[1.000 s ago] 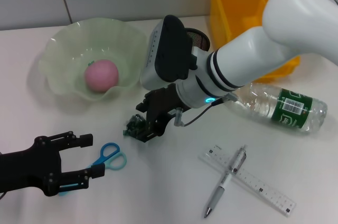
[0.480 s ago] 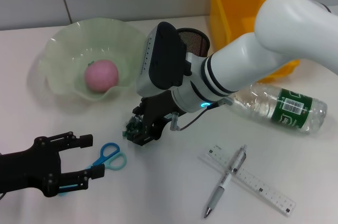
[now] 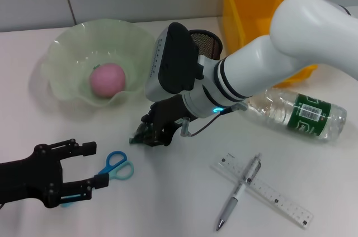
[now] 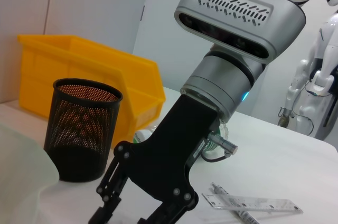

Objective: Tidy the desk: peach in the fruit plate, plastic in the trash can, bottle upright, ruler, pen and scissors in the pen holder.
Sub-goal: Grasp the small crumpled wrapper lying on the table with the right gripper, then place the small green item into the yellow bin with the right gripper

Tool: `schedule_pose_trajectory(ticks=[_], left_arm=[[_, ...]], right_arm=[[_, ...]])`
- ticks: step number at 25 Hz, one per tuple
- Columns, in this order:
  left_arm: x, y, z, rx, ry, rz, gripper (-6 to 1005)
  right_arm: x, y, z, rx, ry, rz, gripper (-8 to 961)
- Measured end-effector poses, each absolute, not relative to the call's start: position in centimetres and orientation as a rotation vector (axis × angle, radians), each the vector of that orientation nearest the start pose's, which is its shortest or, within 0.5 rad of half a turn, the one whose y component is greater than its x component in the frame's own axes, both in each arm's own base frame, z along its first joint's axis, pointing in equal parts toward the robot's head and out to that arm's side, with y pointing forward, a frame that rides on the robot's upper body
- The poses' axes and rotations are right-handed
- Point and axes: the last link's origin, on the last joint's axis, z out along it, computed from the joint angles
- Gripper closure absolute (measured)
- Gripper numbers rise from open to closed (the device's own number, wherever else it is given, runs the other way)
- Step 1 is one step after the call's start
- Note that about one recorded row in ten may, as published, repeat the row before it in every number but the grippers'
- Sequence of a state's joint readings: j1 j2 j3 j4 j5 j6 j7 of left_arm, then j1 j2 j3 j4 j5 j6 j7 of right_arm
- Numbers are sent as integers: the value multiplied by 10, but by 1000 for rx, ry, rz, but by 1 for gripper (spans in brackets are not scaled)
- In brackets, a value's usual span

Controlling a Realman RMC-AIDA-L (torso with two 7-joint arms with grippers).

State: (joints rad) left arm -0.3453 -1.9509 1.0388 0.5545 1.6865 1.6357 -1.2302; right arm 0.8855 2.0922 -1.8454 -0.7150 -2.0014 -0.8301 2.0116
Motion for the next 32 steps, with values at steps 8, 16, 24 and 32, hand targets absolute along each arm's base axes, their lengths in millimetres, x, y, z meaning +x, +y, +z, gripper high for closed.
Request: schedule_pose_trajectory(ticks=[8,16,24,32], left_arm=[[-303,270,9,-2817,-590,-760,238],[-305,271,13,-2805,-591,-756,238],[-307,273,17,-2791,-591,-747,239],[-307,274,18,-2777,-594,-753,239]], right_arm=[[130,378,-136,-2906,227,-156,633],[126,378,-120,-2928,308,-58,725],[135,379,-75,-2928,481,108,783],[155,377,-5,-2851,552,320,847]])
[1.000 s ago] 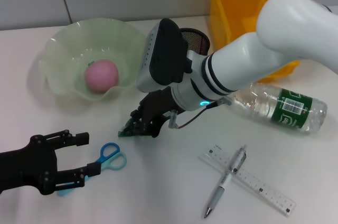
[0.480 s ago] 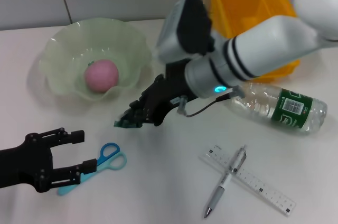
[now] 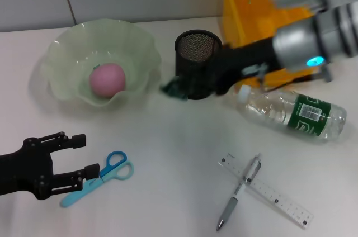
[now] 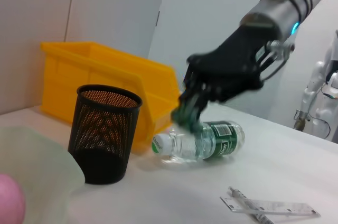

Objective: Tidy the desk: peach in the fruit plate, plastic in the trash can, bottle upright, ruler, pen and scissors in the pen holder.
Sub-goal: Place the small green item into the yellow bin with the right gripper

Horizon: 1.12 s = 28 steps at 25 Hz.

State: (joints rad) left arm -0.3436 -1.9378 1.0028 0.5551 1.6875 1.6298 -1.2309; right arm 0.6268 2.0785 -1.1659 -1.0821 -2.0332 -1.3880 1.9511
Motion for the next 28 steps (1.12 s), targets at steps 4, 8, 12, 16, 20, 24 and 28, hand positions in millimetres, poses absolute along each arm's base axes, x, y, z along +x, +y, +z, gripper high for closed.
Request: schedule_pose_trajectory(ticks=[4,8,12,16,20,24,28], left_arm=[[-307,274,16,-2776,-600,-759,239],[-306,274,15,-2776,-600,-762,240],[-306,274,15,-2774,-614,-765,240],[-306,274,15,-2773,-618,-766,240],[-306,274,15,-2769,-624,-770,240],[-306,274,15,-2763,-627,-775,241],[-307,274,16,-2759,-631,-778,241]], right_arm=[[167,379,35,-2736,584,494,885],[181,382,70,-2572,601,681,898],[199,391,98,-2385,643,748,910],[211,399,105,-2282,666,730,908],[228,410,107,-2175,700,683,901],[243,421,108,-2100,746,630,894],[247,429,102,-2078,778,599,858]])
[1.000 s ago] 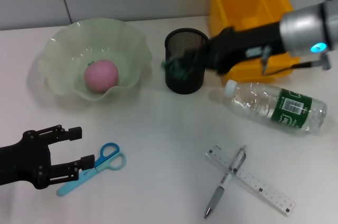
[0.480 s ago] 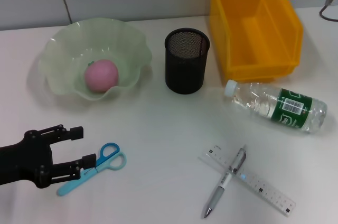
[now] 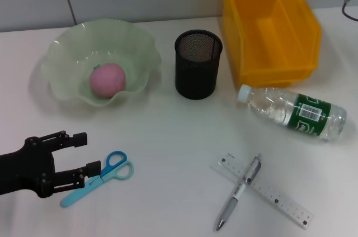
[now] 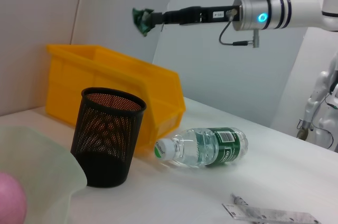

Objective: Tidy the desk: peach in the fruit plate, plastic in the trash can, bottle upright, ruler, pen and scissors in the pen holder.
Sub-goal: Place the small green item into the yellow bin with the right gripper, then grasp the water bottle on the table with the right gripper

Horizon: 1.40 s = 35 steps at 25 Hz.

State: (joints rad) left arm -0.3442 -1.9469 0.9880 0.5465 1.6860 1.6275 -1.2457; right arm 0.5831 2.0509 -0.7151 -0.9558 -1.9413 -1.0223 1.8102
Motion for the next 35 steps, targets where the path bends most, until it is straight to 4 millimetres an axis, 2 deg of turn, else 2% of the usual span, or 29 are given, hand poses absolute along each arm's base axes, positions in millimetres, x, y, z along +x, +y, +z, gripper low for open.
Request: schedule_pose_trajectory(ticks=[13,19,27,32,33,35], left_arm=[[-307,274,17,-2748,-633,-784,242],[-307,274,17,-2749,-633,-785,242],[-307,274,17,-2749,-634,-787,243],[-307,274,17,-2747,-635,-789,243],[-307,274,17,-2746,-637,-790,243],[-307,274,17,-2745,-639,-791,243]], right_arm=[[244,439,93,-2086,768,522,479],[243,438,97,-2077,754,525,243],[238,434,98,-2117,736,533,181],[217,415,104,-2324,710,497,179],[209,405,106,-2418,680,425,178],[205,399,107,-2473,663,366,178]])
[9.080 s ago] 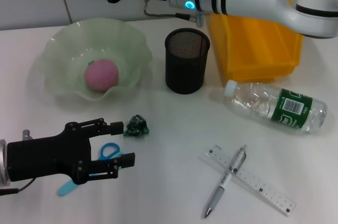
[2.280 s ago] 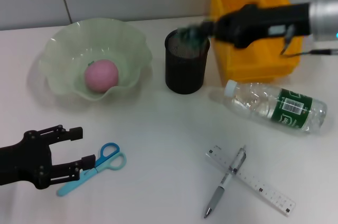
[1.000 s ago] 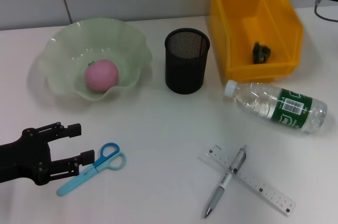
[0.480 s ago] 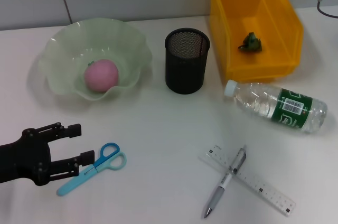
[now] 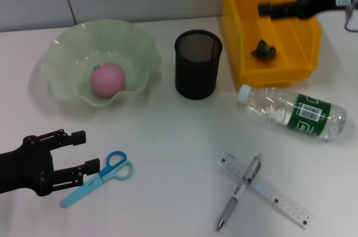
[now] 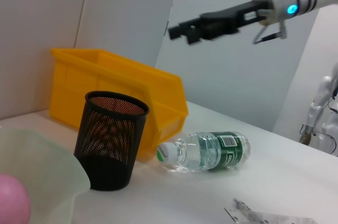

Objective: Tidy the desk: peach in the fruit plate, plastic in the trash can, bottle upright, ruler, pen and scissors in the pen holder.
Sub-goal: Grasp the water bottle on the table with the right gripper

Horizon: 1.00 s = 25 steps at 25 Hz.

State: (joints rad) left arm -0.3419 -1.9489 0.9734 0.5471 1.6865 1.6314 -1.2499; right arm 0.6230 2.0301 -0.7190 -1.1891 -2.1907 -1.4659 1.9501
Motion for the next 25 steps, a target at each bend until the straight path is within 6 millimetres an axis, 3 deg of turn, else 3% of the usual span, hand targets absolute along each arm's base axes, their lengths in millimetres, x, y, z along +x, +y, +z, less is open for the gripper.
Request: schedule_pose_trajectory(ticks=[9,18,25], left_arm=[[-308,274,18,-2720,-691,-806,244],[-309,276,22,-2684,-712,-828,244],[-309,277,23,-2667,-711,-834,245]], right_arm=[[202,380,114,-2682,680,-148,178],[210,378,108,-2706,642,-472,179],[216,380,95,-2724,628,-585,179]])
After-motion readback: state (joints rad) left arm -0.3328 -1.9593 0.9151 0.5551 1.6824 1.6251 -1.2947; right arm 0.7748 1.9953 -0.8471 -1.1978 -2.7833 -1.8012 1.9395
